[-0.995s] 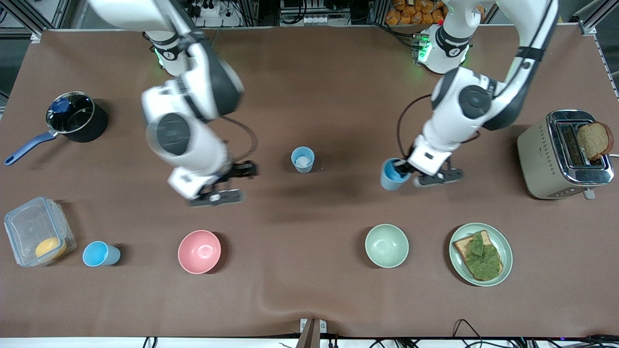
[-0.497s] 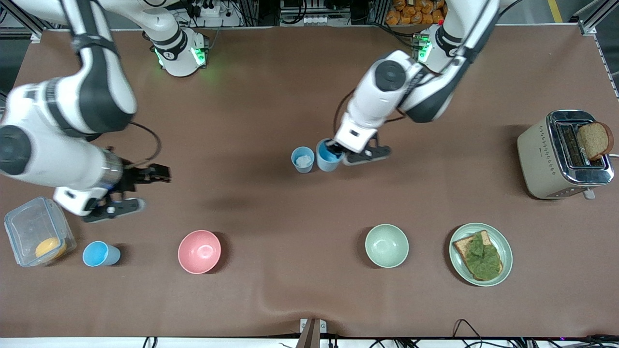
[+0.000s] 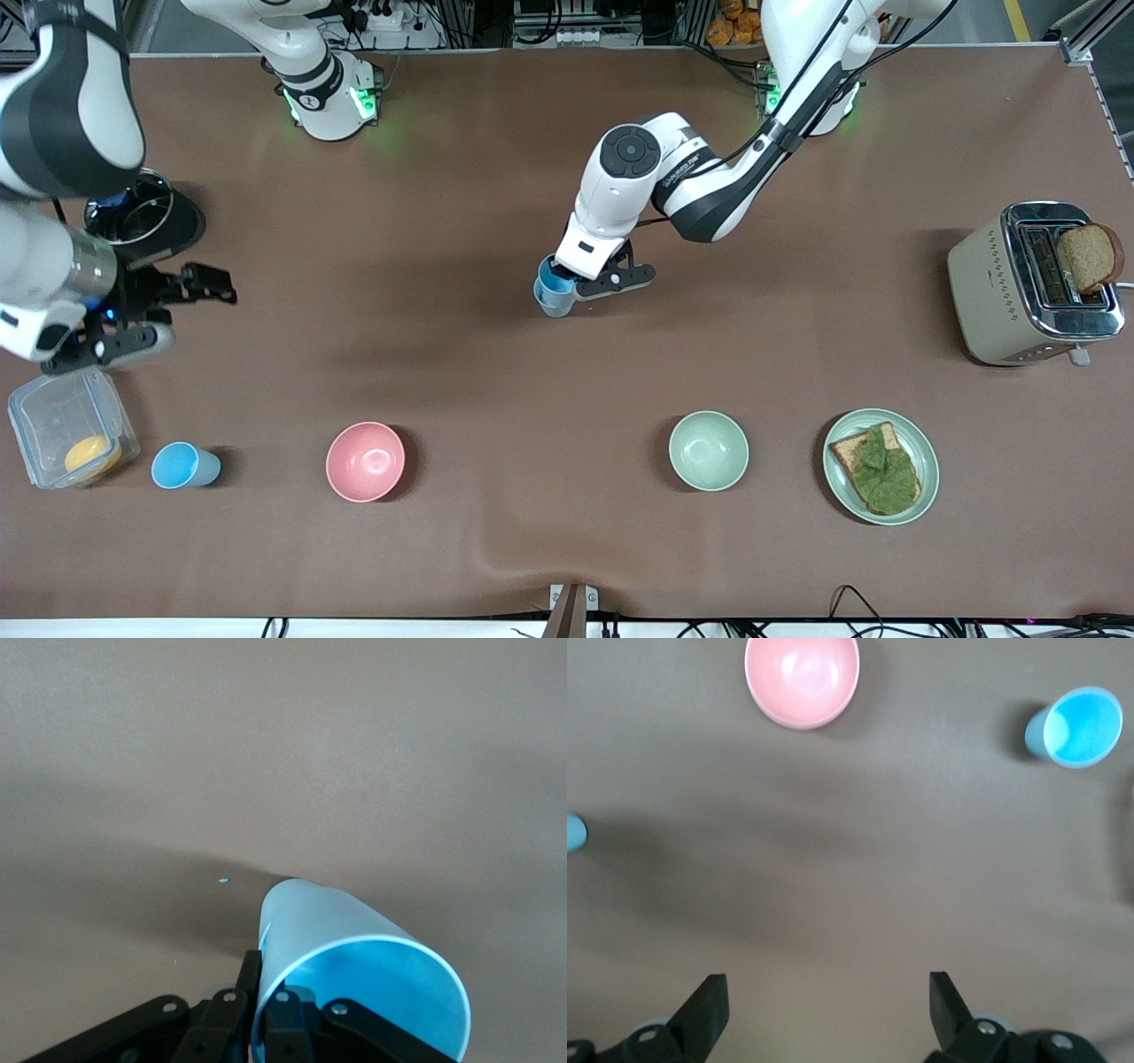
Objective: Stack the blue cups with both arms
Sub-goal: 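Lower the left gripper's cup into the right gripper's cup while the right gripper withdraws, then open the left gripper and raise it away from the stacked cups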
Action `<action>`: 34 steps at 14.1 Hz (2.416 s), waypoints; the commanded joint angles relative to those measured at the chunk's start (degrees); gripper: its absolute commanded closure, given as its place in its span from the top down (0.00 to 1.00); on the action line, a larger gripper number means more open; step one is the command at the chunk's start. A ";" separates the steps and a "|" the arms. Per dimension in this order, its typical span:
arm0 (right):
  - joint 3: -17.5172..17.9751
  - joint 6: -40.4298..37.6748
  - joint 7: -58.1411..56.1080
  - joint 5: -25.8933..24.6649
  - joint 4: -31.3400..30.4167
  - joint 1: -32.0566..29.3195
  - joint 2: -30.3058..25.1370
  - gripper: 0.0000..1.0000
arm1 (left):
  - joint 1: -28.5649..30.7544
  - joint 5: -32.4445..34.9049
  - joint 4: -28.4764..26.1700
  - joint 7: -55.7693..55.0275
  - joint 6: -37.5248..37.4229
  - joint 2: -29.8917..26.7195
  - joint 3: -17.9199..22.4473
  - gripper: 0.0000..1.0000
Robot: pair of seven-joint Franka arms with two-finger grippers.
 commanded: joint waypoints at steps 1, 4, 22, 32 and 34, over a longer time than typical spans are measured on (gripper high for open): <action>1.48 11.57 -0.38 -1.42 -20.98 -0.86 -14.62 1.00 | -1.92 1.61 1.92 -2.32 -1.50 0.69 0.36 0.00; 3.15 11.99 -0.29 -1.25 -22.03 -4.45 -16.77 1.00 | -2.64 2.31 2.01 -4.61 -1.50 1.57 0.45 0.00; 3.15 5.74 4.11 -2.74 -8.31 -4.56 -12.20 1.00 | -2.29 7.76 4.91 -7.08 -1.50 2.28 1.24 1.00; 3.33 5.30 4.19 -2.65 -7.52 -2.89 -12.03 1.00 | 10.35 10.84 11.94 5.74 -21.16 -7.37 3.35 1.00; 3.33 5.30 4.19 -2.65 -7.60 -2.71 -11.94 1.00 | 15.18 5.07 11.94 15.46 -24.16 -10.53 3.26 1.00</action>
